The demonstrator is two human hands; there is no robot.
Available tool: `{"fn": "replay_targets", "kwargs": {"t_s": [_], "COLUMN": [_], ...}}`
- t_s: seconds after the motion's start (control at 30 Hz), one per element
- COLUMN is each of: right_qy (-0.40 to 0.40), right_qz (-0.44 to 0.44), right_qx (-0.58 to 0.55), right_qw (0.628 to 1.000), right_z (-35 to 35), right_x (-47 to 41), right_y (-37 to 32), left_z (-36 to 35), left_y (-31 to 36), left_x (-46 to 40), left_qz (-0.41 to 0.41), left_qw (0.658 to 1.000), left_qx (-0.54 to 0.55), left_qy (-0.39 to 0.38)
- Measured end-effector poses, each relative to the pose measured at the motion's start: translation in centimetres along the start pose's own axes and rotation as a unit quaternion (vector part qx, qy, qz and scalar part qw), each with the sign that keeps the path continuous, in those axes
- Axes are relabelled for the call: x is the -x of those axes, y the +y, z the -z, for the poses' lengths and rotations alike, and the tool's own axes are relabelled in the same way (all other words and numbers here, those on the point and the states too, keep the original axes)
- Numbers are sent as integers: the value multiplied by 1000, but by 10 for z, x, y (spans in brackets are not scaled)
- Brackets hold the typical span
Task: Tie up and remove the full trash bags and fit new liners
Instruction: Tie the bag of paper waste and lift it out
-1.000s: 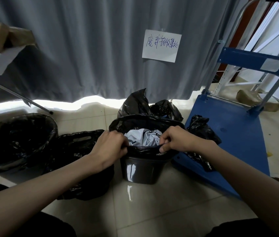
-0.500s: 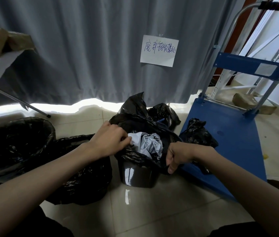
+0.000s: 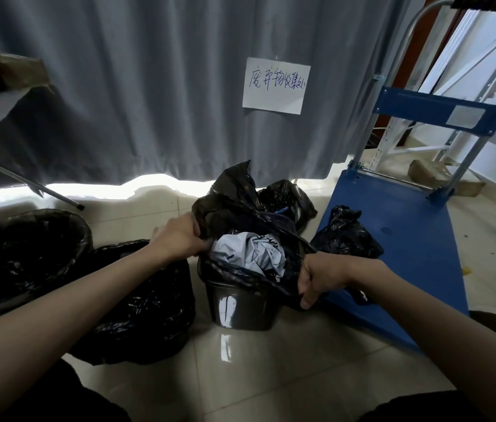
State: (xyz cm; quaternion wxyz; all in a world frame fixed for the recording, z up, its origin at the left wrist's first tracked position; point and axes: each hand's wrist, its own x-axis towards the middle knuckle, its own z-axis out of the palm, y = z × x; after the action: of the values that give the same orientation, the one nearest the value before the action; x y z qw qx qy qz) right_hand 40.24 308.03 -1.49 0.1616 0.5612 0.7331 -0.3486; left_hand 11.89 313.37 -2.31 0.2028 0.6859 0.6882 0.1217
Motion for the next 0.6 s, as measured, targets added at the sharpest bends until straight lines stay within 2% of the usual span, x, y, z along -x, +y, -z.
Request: {"fn": "replay_targets", "kwargs": {"t_s": [0.07, 0.17, 0.37, 0.5, 0.6], "right_qy": [-2, -12, -36, -78, -35], "right_qz": [-4, -13, -36, -26, -16], "right_qx": [0, 16, 50, 3, -18], "right_qw": [1000, 1000, 997, 997, 999], "right_z": [1, 2, 6, 14, 19], "right_x": [0, -1, -11, -17, -25], "right_y": [-2, -6, -19, -28, -36], "left_z": [12, 18, 28, 28, 20], "left_y": [7, 10, 12, 6, 3], "left_x": [1, -3, -20, -32, -36], "left_qz": [-26, -28, 13, 58, 50], "left_qw": [995, 990, 991, 993, 995], "left_qx": [-79, -111, -60, -35, 8], "left_qy": [64, 77, 122, 93, 87]}}
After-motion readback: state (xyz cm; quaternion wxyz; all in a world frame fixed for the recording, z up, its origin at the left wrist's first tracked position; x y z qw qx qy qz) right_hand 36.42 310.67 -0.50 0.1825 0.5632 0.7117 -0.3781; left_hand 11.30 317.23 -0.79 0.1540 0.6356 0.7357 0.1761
